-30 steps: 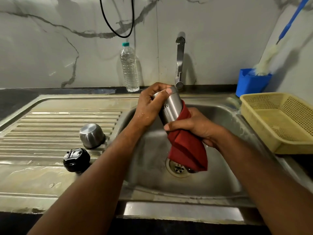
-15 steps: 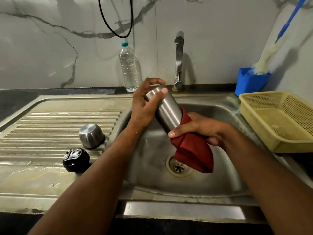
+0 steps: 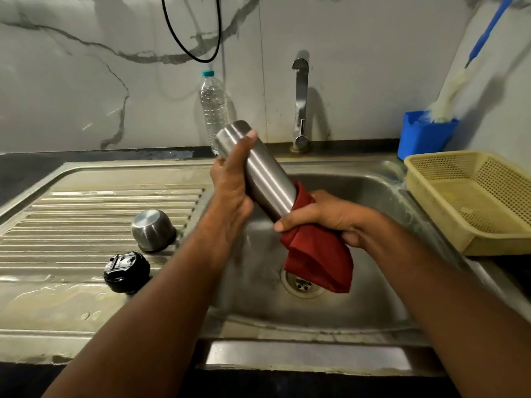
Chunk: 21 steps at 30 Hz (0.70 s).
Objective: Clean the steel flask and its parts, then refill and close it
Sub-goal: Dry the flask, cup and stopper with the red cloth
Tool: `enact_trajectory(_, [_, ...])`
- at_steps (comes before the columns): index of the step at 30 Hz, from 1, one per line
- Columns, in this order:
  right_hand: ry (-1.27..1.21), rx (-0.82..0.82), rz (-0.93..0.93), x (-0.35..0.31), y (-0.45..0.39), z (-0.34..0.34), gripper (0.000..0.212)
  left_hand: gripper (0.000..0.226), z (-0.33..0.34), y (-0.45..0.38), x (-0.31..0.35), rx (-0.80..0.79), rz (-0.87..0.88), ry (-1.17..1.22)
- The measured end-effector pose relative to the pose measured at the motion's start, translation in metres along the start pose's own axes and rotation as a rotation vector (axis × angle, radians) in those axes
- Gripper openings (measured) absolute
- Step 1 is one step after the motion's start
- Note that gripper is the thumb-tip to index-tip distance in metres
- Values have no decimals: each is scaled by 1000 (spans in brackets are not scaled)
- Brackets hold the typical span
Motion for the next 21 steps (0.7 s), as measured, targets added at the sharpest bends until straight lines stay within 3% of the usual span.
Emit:
enact_trajectory(2, [-129, -75, 61, 4, 2, -3, 68, 103, -8, -6, 7, -95, 6, 87])
enact_trajectory(4, [-144, 1, 39, 2, 2, -8, 70, 114, -10, -9, 10, -148, -6, 85])
enact_trajectory(7, [195, 297, -134, -7, 1, -12, 61, 116, -8, -10, 8, -63, -8, -62])
enact_trajectory(9, [493, 470, -247, -13, 3, -15, 73, 113, -8, -10, 4, 23, -18, -59])
enact_trajectory(10, [498, 478, -249, -12, 2, -17, 77, 110, -7, -10, 1, 42, -18, -52])
enact_trajectory(12, [209, 383, -143, -6, 4, -21, 71, 103, -6, -11, -3, 35, -10, -70])
enact_trajectory(14, [-173, 180, 29, -2, 10, -15, 62, 104, -5, -12, -2, -31, 28, -71])
enact_trajectory(16, [-394, 74, 83, -5, 13, -16, 59, 103, -8, -15, 4, -80, 62, -61])
enact_trajectory(21, [-600, 265, -52, -4, 6, -35, 62, 95, -17, -16, 13, -126, 122, 16])
Point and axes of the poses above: each hand's wrist, its own y-axis away from the middle knuckle, its own z-axis out of the palm, x = y × z, the point moved 4 cm from there along -y, towards the middle knuckle, and after that the axes turned 7 degrees about -y, right-handed, at the moved point
